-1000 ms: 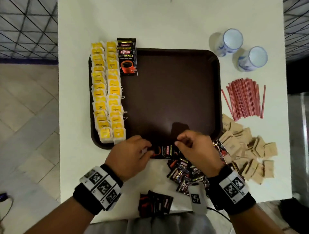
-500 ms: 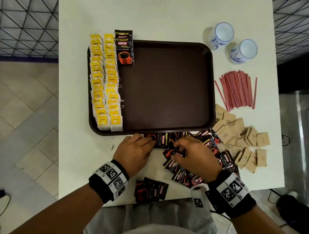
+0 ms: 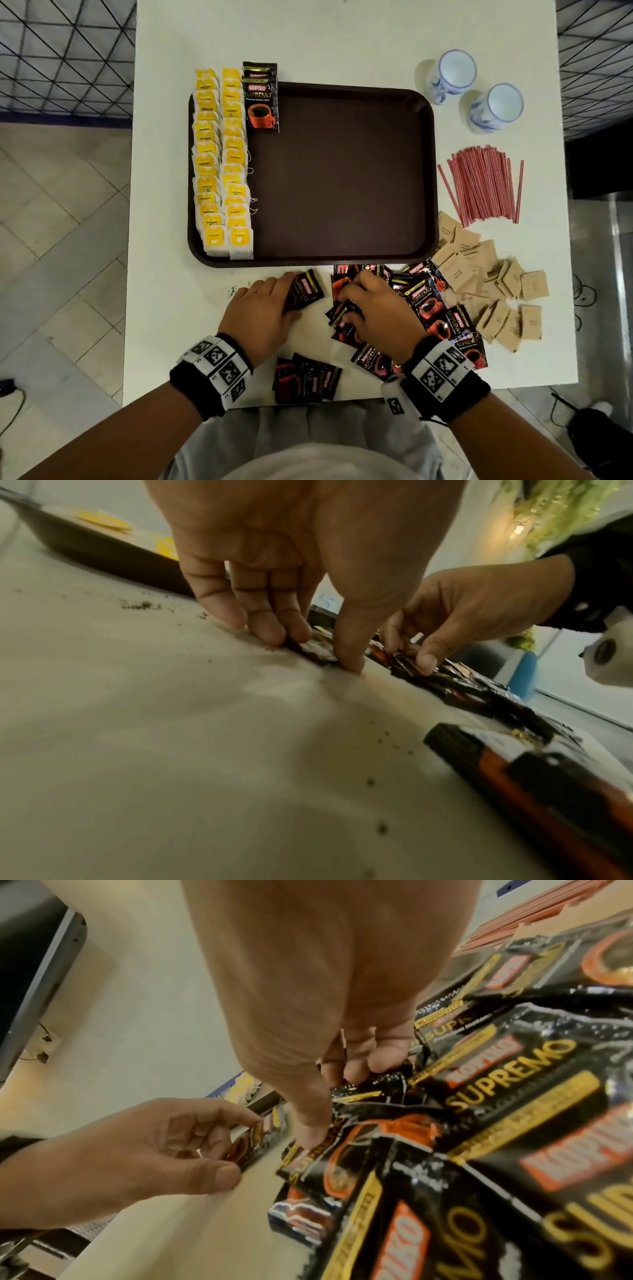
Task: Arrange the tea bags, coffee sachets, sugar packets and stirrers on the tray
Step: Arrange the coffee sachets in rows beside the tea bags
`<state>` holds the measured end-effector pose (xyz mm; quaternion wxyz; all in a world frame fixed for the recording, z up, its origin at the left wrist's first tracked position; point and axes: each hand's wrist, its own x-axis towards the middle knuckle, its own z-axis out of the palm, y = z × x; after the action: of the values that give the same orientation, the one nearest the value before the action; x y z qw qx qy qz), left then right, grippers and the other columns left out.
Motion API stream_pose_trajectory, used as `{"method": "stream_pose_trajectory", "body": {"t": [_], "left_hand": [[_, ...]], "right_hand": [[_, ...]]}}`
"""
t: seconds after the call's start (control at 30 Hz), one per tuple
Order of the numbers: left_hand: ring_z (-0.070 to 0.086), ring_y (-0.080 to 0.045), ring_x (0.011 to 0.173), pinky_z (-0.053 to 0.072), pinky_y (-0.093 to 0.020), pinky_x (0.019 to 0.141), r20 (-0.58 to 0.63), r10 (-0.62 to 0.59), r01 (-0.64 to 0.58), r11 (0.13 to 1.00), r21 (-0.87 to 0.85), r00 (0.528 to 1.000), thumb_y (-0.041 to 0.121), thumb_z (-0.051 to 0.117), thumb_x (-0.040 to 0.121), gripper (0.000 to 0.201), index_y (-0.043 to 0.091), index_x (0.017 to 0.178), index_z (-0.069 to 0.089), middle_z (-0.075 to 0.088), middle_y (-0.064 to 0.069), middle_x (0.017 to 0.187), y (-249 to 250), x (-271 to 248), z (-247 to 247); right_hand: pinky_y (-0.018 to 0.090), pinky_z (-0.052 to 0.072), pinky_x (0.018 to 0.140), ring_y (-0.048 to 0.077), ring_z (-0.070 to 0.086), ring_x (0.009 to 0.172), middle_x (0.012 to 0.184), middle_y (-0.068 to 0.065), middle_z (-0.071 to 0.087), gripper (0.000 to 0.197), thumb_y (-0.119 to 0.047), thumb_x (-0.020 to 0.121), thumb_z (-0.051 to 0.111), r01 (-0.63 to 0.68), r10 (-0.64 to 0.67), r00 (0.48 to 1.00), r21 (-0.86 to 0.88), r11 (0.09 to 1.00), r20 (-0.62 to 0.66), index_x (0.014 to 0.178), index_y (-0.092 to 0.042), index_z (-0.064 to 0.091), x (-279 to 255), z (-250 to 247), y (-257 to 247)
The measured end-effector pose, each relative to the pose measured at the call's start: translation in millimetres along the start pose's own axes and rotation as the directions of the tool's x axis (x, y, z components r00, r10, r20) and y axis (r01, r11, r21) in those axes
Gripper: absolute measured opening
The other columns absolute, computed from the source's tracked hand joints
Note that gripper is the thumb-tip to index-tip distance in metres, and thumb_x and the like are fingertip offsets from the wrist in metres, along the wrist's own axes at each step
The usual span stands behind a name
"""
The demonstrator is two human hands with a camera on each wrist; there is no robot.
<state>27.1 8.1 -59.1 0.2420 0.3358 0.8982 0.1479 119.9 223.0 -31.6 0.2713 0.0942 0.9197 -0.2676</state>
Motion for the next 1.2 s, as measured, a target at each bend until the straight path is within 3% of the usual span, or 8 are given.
{"method": "stream_pose_trajectory", "body": {"t": [0.23, 0.5, 0.63, 0.83, 0.97, 1.03, 1.13, 1.2], "left_hand": [[0.058, -0.023, 0.070, 0.051, -0.033, 0.055, 0.028, -0.137, 0.140, 0.968, -0.206, 0.990, 0.030, 0.083, 0.069, 0.046, 0.018, 0.102, 0.053, 0.044, 0.002, 0.110, 0, 5, -6], [0.062, -0.024, 0.073, 0.040, -0.027, 0.060, 0.011, -0.085, 0.084, 0.946, -0.312, 0.996, 0.020, 0.068, 0.086, 0.011, 0.017, 0.096, 0.062, 0.063, 0.003, 0.085, -7, 4, -17], [0.065, -0.004, 0.074, 0.048, -0.020, 0.068, 0.064, -0.188, 0.192, 0.812, -0.551, 0.980, 0.020, 0.067, 0.088, 0.034, 0.030, 0.118, 0.057, 0.070, 0.014, 0.086, -6, 7, -32], [0.067, -0.016, 0.078, 0.046, -0.023, 0.063, 0.179, -0.159, 0.234, 0.480, -0.846, 0.971, 0.025, 0.052, 0.096, 0.016, 0.027, 0.111, 0.057, 0.073, -0.003, 0.088, 3, 19, -54], [0.064, -0.025, 0.091, 0.039, -0.030, 0.063, 0.142, -0.215, 0.216, 0.377, -0.901, 0.966, 0.040, 0.054, 0.081, 0.030, 0.035, 0.109, 0.063, 0.073, -0.004, 0.097, -4, 34, -64], [0.063, -0.029, 0.095, 0.042, -0.028, 0.064, 0.126, -0.262, 0.210, 0.322, -0.923, 0.957, 0.033, 0.056, 0.084, 0.028, 0.034, 0.109, 0.066, 0.072, -0.009, 0.101, -6, 42, -69], [0.064, -0.014, 0.089, 0.051, -0.018, 0.070, 0.095, -0.321, 0.185, 0.261, -0.947, 0.942, 0.003, 0.052, 0.094, 0.028, 0.026, 0.104, 0.067, 0.070, 0.001, 0.096, -5, 52, -80], [0.064, -0.009, 0.082, 0.051, -0.017, 0.068, 0.074, -0.321, 0.180, 0.315, -0.932, 0.944, -0.002, 0.054, 0.092, 0.029, 0.023, 0.100, 0.066, 0.070, 0.007, 0.088, -8, 57, -86]], "right_hand": [[0.033, 0.056, 0.075, 0.022, 0.058, 0.098, 0.109, 0.003, 0.052, 0.022, -0.017, 0.094, 0.064, 0.058, -0.058, 0.998, 0.035, 0.998, -0.014, 0.116, -0.017, 0.067, 8, -2, 6], [0.027, 0.052, 0.092, 0.009, 0.043, 0.116, 0.126, -0.010, 0.038, 0.056, -0.048, 0.082, 0.073, 0.119, -0.121, 0.988, 0.023, 0.993, 0.093, 0.133, -0.032, 0.054, 3, -15, 10], [0.026, 0.041, 0.103, 0.014, 0.034, 0.125, 0.134, -0.005, 0.033, 0.057, -0.038, 0.081, 0.075, 0.219, -0.206, 0.969, -0.084, 0.972, 0.134, 0.133, -0.037, 0.052, 3, -10, 11], [0.035, 0.052, 0.092, 0.015, 0.037, 0.111, 0.124, -0.005, 0.042, 0.026, -0.026, 0.081, 0.075, 0.249, -0.245, 0.968, -0.087, 0.964, 0.056, 0.105, -0.030, 0.065, -1, 2, 16], [0.032, 0.047, 0.094, 0.015, 0.039, 0.109, 0.121, -0.007, 0.042, 0.031, -0.034, 0.087, 0.068, 0.264, -0.261, 0.964, -0.084, 0.961, 0.054, 0.117, -0.033, 0.061, 5, 0, 15], [0.030, 0.042, 0.096, 0.014, 0.036, 0.113, 0.124, -0.008, 0.040, 0.042, -0.047, 0.086, 0.064, 0.265, -0.255, 0.960, -0.089, 0.960, 0.116, 0.126, -0.038, 0.055, 6, -3, 16], [0.029, 0.038, 0.098, 0.014, 0.036, 0.115, 0.126, -0.009, 0.036, 0.047, -0.048, 0.081, 0.065, 0.271, -0.245, 0.955, -0.146, 0.952, 0.169, 0.125, -0.042, 0.051, 7, -3, 16], [0.031, 0.043, 0.096, 0.014, 0.037, 0.113, 0.124, -0.008, 0.037, 0.040, -0.041, 0.080, 0.066, 0.266, -0.243, 0.958, -0.154, 0.952, 0.151, 0.118, -0.040, 0.052, 8, 0, 14]]}}
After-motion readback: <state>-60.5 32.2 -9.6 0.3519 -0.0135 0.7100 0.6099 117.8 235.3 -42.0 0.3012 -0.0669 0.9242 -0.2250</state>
